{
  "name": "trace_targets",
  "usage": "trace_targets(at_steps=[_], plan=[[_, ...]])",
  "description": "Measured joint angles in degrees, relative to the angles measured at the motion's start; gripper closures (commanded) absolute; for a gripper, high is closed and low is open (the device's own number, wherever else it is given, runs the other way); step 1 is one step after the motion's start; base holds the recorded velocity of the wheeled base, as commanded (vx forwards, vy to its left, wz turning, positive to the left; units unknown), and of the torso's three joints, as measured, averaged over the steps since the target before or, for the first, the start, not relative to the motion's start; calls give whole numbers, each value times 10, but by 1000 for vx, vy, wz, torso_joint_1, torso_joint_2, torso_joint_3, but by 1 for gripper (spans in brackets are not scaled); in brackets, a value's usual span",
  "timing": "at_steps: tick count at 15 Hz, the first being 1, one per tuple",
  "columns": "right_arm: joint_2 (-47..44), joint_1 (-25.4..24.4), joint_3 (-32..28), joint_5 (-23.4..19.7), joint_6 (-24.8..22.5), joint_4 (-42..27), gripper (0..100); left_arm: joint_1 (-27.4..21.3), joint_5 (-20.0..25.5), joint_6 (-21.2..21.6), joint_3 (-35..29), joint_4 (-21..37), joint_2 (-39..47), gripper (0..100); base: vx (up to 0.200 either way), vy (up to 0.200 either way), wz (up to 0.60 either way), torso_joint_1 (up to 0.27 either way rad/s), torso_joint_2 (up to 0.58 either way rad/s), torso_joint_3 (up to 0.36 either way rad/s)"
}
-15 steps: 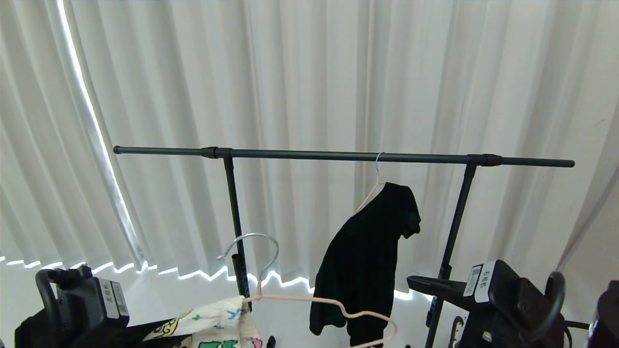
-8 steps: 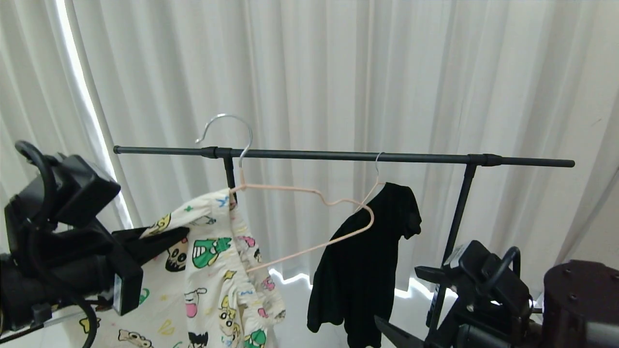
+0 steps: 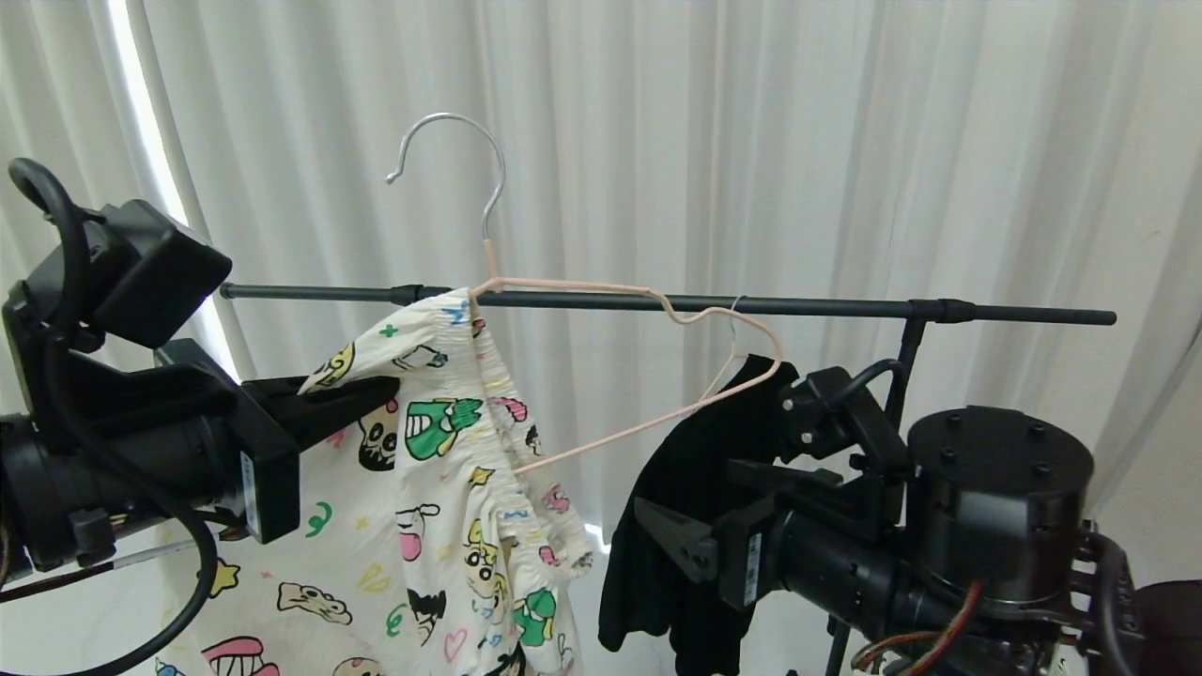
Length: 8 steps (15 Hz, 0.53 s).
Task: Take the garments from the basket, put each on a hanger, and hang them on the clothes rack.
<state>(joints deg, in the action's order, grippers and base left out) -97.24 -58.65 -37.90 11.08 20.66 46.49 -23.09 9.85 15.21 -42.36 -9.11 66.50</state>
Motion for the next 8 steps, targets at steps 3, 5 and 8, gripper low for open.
trace_targets(at_steps=[3,5,8], plan=[[-28,-33,-22,0,12,0,0,-13,0,2,-5,0,0,100,0,0,0,0,0,0],[-46,-63,-28,0,25,0,0,-31,0,4,-6,0,-3,100,0,0,0,0,0,0],[-68,-84,-32,5,25,0,0,-43,0,5,-8,0,-5,100,0,0,0,0,0,0]])
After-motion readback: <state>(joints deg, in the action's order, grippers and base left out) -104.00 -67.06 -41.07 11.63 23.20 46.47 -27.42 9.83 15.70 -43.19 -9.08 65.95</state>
